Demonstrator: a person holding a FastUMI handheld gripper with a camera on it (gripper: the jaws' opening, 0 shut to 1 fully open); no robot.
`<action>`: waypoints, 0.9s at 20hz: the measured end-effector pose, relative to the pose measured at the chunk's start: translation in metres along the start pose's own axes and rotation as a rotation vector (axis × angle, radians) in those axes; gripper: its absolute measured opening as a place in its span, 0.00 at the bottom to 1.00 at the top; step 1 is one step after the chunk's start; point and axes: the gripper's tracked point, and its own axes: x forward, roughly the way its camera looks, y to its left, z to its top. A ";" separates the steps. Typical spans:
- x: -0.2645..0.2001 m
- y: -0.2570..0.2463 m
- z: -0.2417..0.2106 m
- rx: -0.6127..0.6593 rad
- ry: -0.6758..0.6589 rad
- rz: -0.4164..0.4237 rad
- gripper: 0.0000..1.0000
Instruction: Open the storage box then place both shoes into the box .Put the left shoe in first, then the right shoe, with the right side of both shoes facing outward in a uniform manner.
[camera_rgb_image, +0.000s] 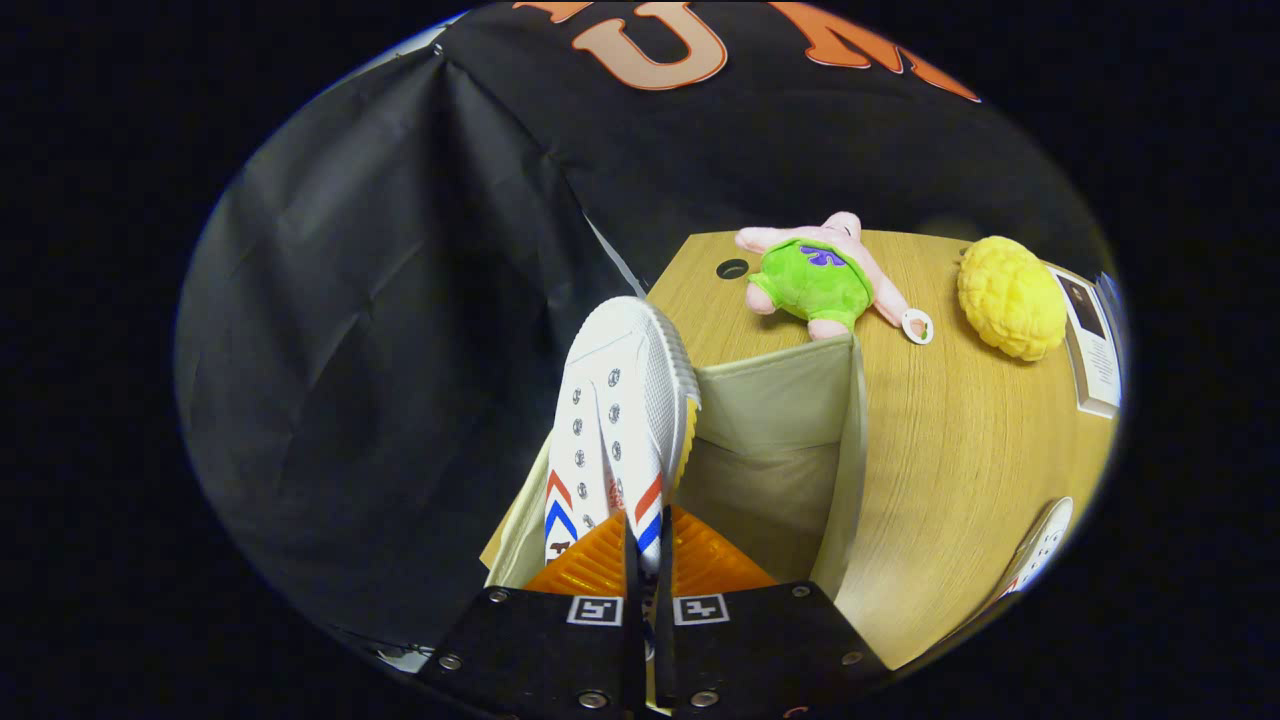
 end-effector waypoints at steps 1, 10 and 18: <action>0.005 0.000 -0.006 -0.014 0.016 0.002 0.04; 0.016 -0.001 -0.040 0.104 0.238 -0.090 0.04; 0.017 -0.001 -0.063 0.095 0.383 -0.228 0.04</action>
